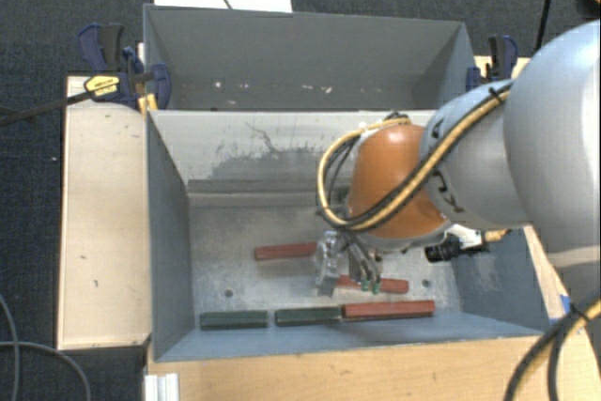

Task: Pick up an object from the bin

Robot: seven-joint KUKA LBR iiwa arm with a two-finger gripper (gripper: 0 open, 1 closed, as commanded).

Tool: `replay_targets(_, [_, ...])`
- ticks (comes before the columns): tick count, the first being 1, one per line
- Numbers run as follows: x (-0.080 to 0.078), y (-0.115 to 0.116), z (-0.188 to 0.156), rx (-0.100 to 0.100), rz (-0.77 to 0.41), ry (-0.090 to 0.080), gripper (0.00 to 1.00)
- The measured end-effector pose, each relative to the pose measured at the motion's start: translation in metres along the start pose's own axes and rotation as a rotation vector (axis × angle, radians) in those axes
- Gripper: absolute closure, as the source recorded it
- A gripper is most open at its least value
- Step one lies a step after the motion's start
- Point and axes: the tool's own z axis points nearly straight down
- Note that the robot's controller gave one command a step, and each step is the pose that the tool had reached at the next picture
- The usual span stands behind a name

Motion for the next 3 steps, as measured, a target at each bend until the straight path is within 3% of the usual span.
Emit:
replay_targets(1, [0.003, -0.008, 0.0, -0.004, 0.063, -0.003, 1.0])
replay_targets(2, [0.009, -0.02, -0.046, 0.003, -0.004, 0.005, 1.0])
replay_targets(3, [-0.008, 0.002, -0.082, 0.001, -0.258, -0.003, 1.0])
